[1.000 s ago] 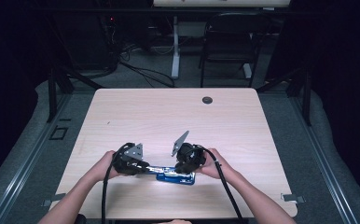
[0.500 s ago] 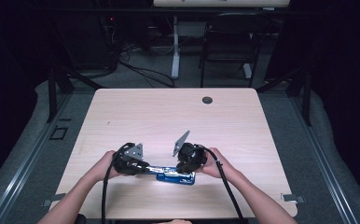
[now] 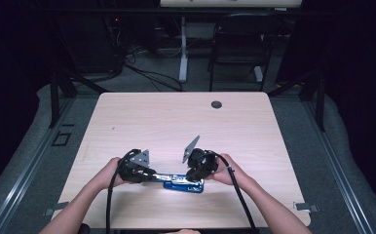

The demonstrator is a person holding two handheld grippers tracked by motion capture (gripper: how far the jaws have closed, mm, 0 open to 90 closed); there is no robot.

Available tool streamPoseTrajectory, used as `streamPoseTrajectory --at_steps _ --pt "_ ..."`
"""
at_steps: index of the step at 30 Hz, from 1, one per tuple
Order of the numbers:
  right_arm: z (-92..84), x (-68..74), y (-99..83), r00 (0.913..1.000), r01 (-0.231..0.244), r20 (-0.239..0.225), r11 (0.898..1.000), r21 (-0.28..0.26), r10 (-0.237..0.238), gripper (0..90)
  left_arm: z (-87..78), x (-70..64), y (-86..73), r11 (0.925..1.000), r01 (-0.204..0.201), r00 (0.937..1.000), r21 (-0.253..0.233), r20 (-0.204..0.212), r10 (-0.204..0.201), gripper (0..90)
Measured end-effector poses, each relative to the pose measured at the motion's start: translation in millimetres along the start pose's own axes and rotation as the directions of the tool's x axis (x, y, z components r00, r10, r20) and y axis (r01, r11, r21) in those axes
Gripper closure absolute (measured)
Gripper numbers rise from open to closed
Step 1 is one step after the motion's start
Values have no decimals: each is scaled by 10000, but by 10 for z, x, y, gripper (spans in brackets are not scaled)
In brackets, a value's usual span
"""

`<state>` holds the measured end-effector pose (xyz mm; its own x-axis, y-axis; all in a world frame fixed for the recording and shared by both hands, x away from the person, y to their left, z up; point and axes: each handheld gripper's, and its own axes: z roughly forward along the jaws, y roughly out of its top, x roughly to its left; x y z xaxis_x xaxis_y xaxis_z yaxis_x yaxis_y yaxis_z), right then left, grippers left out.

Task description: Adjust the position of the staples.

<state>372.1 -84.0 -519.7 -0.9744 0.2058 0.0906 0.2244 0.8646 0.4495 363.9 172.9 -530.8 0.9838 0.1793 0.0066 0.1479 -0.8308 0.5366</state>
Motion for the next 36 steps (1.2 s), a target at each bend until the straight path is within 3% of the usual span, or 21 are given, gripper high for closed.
streamPoseTrajectory --at_steps 14,20,27,34,36 --pt "13 10 -8 9999 111 59 9990 435 -113 782 4 -7 0 10000 15 9999 -27 -127 -16 771" --pt "4 21 -19 9993 371 73 9982 475 -375 784 0 0 0 10000 3 10000 6 -6 -3 772" --pt "-10 4 -26 9986 525 -58 9968 600 -522 777 7 -9 -2 10000 29 9998 -48 -191 -30 772" --pt "-8 -14 -50 9995 327 -66 9972 670 -323 712 6 -8 0 10000 16 9999 -25 -165 -17 771" --pt "-32 -27 -56 10000 82 -6 9990 441 -82 696 1 -2 1 10000 0 10000 14 -18 0 771"
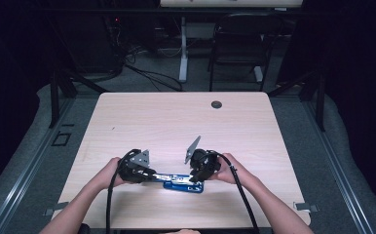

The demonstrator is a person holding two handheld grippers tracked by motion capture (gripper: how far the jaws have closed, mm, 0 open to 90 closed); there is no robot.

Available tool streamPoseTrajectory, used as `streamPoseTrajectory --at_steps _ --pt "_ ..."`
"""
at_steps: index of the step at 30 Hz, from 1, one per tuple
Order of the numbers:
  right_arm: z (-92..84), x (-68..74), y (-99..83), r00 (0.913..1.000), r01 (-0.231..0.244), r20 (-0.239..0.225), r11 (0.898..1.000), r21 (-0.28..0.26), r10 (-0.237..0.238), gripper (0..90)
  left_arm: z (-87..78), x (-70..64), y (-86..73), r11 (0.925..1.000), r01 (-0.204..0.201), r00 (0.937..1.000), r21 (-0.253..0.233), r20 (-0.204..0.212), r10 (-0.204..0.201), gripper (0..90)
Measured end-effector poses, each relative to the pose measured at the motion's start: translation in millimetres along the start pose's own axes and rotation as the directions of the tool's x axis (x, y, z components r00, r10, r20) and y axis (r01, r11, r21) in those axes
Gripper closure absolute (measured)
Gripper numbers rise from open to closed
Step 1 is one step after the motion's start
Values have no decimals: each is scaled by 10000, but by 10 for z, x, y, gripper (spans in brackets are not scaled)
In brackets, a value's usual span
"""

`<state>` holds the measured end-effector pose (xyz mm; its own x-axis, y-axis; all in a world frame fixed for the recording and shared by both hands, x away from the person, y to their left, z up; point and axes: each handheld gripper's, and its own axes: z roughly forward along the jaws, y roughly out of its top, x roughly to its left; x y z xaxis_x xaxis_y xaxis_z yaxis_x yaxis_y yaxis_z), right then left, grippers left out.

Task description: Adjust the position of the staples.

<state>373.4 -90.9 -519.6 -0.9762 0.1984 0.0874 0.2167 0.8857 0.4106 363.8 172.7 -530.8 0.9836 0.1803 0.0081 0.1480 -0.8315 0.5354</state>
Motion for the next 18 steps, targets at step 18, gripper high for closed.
streamPoseTrajectory --at_steps 18 --pt "120 -24 77 9814 -1421 1244 9890 -400 1460 534 6 -15 0 10000 -19 9999 -77 -169 18 765"
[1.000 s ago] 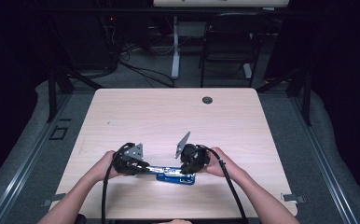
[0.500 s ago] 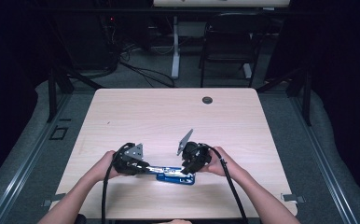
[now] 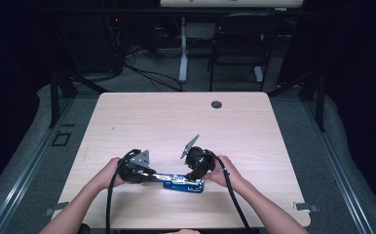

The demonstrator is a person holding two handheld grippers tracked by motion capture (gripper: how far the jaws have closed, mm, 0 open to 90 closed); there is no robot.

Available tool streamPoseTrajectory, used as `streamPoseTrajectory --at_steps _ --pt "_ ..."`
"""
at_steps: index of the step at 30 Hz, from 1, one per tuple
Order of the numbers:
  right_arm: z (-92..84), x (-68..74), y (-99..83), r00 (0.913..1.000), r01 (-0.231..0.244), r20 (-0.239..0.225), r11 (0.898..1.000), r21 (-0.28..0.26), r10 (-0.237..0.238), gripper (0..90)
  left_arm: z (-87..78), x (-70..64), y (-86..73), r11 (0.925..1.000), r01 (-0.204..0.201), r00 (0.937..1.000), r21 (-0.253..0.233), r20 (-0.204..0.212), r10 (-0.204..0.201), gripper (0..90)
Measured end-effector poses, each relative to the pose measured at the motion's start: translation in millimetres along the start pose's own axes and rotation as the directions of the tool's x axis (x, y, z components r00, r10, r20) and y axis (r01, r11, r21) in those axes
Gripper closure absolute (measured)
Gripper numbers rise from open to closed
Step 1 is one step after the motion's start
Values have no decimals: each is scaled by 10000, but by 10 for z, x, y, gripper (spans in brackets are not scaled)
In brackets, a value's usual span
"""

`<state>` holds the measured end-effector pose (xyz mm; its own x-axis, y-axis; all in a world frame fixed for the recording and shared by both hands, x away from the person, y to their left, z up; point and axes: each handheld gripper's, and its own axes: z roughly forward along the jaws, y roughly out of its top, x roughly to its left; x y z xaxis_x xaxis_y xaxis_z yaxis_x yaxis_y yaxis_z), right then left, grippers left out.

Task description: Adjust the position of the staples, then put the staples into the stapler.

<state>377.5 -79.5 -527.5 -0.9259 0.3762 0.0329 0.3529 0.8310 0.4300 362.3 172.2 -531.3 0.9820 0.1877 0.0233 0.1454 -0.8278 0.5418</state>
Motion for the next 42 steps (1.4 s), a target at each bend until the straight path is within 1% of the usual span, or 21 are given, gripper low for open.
streamPoseTrajectory --at_steps 1,5,7,8,10,11,12,14,17,18,19,20,21,22,26,32,35,39,42 --pt "-7 -7 -17 9998 -77 -180 9999 -115 75 544 0 0 1 10000 -4 10000 4 -4 4 765" --pt "-8 9 -11 10000 20 -31 10000 -53 -20 529 -2 -2 -1 10000 15 10000 -6 -34 -15 764" --pt "-9 9 -15 10000 -19 1 10000 -82 19 522 -2 -1 -2 10000 14 10000 -22 -24 -14 761" --pt "-12 -4 -29 9999 -118 -54 9998 -162 117 496 -9 9 -2 10000 10 9999 17 173 -10 760" --pt "-12 -10 -35 9998 -169 -92 9996 -216 167 484 -9 10 -2 10000 4 9998 16 176 -5 760" --pt "-25 -17 -42 9996 -277 -30 9990 -338 277 461 -9 12 -3 10000 -9 9998 13 187 9 761" --pt "-25 -17 -42 9996 -277 -30 9990 -338 277 461 -9 12 -3 10000 -9 9998 13 187 9 761" --pt "-43 -30 -46 9991 -412 26 9978 -515 414 394 -10 15 -4 10000 -26 9998 10 202 25 760" --pt "-52 -30 -50 9990 -457 1 9972 -593 458 328 -10 16 -4 10000 -28 9998 6 204 28 761" --pt "-52 -30 -50 9990 -457 1 9972 -593 458 328 -10 16 -4 10000 -28 9998 6 204 28 760" --pt "-62 -25 -49 9990 -440 47 9968 -662 444 294 -10 15 -4 10000 -28 9998 10 202 28 760" --pt "-69 -21 -48 9989 -477 3 9962 -732 479 274 -9 14 -3 10000 -19 9998 9 203 19 759" --pt "-69 -21 -48 9989 -477 3 9962 -732 479 274 -9 14 -3 10000 -19 9998 9 203 19 759" --pt "-82 -15 -48 9989 -457 49 9955 -826 462 244 -9 15 -3 10000 -20 9998 15 208 20 759" --pt "-104 -12 -52 9990 -441 70 9956 -827 448 197 -9 13 -3 10000 -14 9998 12 199 13 759" --pt "-129 -2 -49 9992 -363 142 9952 -909 378 227 -9 11 -3 10000 -10 9998 14 197 10 759" --pt "-133 20 -41 9995 -283 137 9955 -907 297 264 -9 11 -2 10000 -18 9998 16 188 18 758" --pt "-138 33 -34 9997 -175 182 9956 -920 192 293 -10 14 -4 10000 -11 9998 5 199 10 758" --pt "-134 34 -32 9998 -173 116 9958 -897 184 307 -10 12 -5 10000 -3 9998 2 188 3 758"
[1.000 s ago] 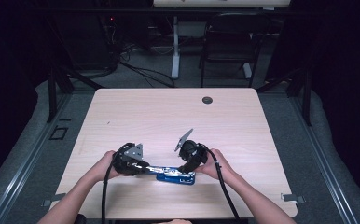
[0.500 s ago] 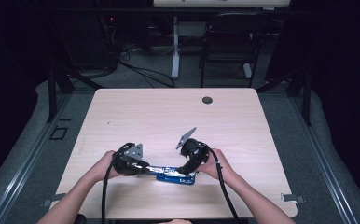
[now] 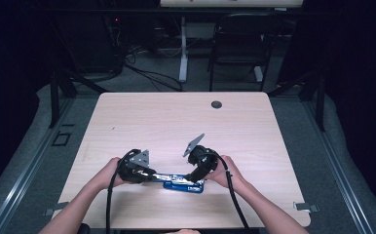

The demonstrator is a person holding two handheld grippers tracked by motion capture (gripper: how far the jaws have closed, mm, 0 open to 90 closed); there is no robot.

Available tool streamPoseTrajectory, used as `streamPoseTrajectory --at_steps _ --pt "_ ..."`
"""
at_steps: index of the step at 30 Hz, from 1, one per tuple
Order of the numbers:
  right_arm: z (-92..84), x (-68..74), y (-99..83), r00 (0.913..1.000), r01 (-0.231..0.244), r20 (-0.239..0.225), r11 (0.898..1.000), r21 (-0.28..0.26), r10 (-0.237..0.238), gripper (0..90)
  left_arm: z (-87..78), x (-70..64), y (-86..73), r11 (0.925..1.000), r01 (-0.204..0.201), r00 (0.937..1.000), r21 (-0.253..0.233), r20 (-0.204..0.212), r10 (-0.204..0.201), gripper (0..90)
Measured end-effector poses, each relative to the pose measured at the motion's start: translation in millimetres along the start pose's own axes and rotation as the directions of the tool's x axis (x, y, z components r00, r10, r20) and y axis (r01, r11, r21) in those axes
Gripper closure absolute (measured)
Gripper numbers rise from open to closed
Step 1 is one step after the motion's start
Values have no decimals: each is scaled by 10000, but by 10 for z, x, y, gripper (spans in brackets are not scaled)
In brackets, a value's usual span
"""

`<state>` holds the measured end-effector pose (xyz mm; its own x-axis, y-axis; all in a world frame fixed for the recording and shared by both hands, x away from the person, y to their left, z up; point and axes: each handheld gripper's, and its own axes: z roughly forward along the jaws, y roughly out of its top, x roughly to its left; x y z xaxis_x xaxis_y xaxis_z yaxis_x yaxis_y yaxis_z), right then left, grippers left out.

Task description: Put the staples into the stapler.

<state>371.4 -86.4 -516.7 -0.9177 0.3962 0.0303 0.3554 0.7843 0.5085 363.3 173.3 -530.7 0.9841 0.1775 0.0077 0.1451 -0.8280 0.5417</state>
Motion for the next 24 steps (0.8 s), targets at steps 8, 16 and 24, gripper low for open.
streamPoseTrajectory --at_steps 8,16,24 --pt "15 66 33 9999 131 -88 9997 -203 -133 661 -3 -13 7 10000 -6 9999 21 -136 6 738" --pt "104 204 157 9981 607 -86 9968 -526 -613 862 -2 -5 3 10000 20 10000 -63 -40 -20 721" --pt "151 219 139 9980 529 -310 9975 -469 -544 900 -14 -4 -4 9999 49 9999 -95 132 -48 676"
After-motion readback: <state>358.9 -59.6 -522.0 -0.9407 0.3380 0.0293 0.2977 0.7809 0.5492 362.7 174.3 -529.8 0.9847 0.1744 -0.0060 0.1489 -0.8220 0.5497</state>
